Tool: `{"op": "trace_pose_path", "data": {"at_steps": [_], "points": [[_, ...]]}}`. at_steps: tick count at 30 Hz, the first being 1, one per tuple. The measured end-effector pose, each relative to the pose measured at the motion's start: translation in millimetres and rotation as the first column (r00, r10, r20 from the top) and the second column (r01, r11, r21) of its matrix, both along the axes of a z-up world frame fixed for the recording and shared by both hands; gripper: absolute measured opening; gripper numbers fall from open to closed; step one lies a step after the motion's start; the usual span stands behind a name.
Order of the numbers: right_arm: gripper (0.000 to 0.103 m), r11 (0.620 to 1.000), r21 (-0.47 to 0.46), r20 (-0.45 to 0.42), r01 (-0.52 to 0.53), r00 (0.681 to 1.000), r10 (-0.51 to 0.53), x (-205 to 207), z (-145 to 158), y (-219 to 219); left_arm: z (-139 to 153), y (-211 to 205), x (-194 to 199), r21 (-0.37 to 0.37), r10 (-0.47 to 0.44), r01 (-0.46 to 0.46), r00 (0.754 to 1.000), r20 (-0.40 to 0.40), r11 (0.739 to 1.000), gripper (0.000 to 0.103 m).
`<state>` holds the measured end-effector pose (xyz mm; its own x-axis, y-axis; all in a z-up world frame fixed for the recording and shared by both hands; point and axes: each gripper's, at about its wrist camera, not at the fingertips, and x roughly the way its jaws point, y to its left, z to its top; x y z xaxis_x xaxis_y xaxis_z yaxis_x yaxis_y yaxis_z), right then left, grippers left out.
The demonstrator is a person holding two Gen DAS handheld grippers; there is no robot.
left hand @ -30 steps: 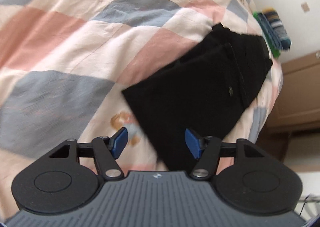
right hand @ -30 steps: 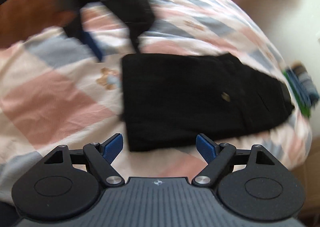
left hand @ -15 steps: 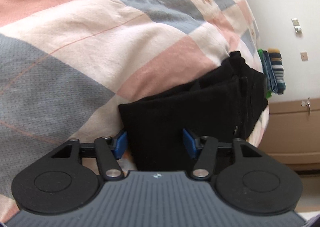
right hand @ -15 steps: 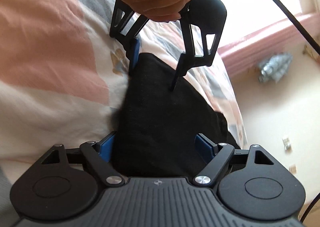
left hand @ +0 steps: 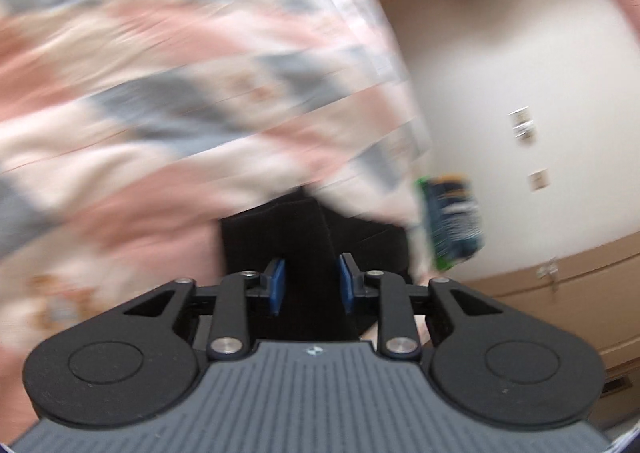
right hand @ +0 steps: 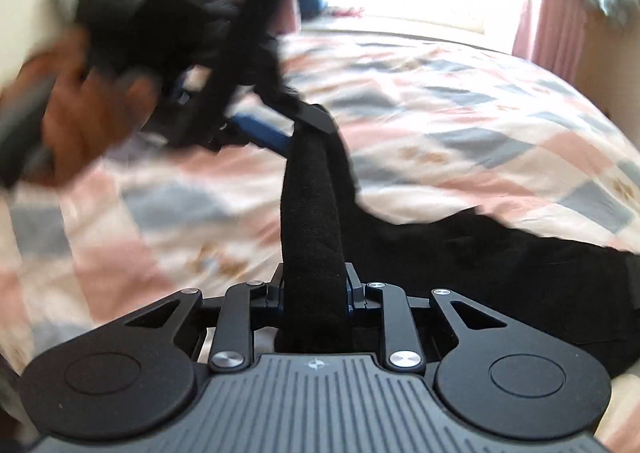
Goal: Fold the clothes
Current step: 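Grasp the black trousers' end with the left tool while the right tool grasps beside it, then fold the held trouser end over onto the rest and open both tools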
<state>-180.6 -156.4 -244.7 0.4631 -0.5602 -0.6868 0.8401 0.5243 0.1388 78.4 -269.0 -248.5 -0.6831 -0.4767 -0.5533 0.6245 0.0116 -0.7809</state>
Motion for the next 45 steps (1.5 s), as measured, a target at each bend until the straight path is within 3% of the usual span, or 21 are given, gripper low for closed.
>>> {"op": "trace_pose_path", "data": {"at_steps": [4, 7, 10, 12, 14, 18, 21, 24, 27, 31, 34, 36, 39, 41, 45], "points": [[0.023, 0.994, 0.082, 0.166, 0.074, 0.982, -0.087, -110, 35, -49, 50, -15, -79, -0.152, -0.005, -0.010, 0.995, -0.098, 0.988, 0.024], [0.023, 0.980, 0.116, 0.189, 0.160, 0.965, -0.180, -193, 37, -86, 59, -25, -130, -0.216, -0.025, 0.002, 0.994, -0.105, 0.976, 0.024], [0.024, 0.942, 0.198, 0.137, 0.272, 0.944, -0.301, -264, 8, -125, 41, -34, -170, -0.200, -0.045, 0.023, 0.993, -0.105, 0.979, 0.024], [0.024, 0.899, 0.299, 0.084, 0.320, 0.930, -0.359, -298, -33, -150, 17, -39, -190, -0.164, -0.069, 0.049, 0.991, -0.118, 0.985, 0.028], [0.026, 0.866, 0.373, 0.114, 0.332, 0.910, -0.398, -321, -74, -162, -16, -44, -208, -0.106, -0.088, 0.079, 0.993, -0.082, 0.991, 0.028], [0.046, 0.868, 0.423, 0.289, 0.261, 0.869, -0.402, -344, -101, -165, -86, -50, -233, 0.067, -0.118, 0.112, 0.987, 0.108, 0.992, 0.028], [0.047, 0.868, 0.443, 0.357, 0.225, 0.844, -0.401, -348, -111, -183, -103, -51, -242, 0.075, -0.142, 0.127, 0.961, 0.238, 0.989, 0.024], [0.019, 0.878, 0.435, 0.328, 0.200, 0.873, -0.361, -344, -106, -198, -100, -54, -248, 0.040, -0.145, 0.140, 0.937, 0.318, 0.989, 0.025], [0.012, 0.937, 0.324, 0.316, 0.132, 0.918, -0.239, -343, -75, -194, -84, -54, -263, -0.012, -0.150, 0.172, 0.890, 0.431, 0.985, 0.025], [0.011, 0.947, 0.275, 0.316, 0.164, 0.915, -0.250, -360, -57, -196, -69, -59, -283, -0.054, -0.158, 0.227, 0.812, 0.561, 0.973, 0.025], [0.012, 0.908, 0.357, 0.308, 0.221, 0.889, -0.337, -386, -76, -205, -69, -64, -298, -0.064, -0.174, 0.266, 0.776, 0.606, 0.962, 0.026], [0.021, 0.871, 0.441, 0.309, 0.217, 0.874, -0.374, -393, -99, -215, -75, -68, -306, -0.054, -0.181, 0.272, 0.762, 0.622, 0.961, 0.027], [0.034, 0.873, 0.434, 0.298, 0.222, 0.879, -0.372, -389, -102, -223, -79, -68, -310, -0.033, -0.190, 0.281, 0.726, 0.661, 0.959, 0.026], [0.043, 0.895, 0.352, 0.244, 0.275, 0.896, -0.372, -386, -86, -221, -75, -69, -308, -0.035, -0.182, 0.271, 0.728, 0.661, 0.962, 0.026], [0.043, 0.938, 0.147, 0.195, 0.314, 0.920, -0.339, -373, -58, -220, -63, -77, -302, -0.086, -0.111, 0.225, 0.735, 0.669, 0.970, 0.026]]}}
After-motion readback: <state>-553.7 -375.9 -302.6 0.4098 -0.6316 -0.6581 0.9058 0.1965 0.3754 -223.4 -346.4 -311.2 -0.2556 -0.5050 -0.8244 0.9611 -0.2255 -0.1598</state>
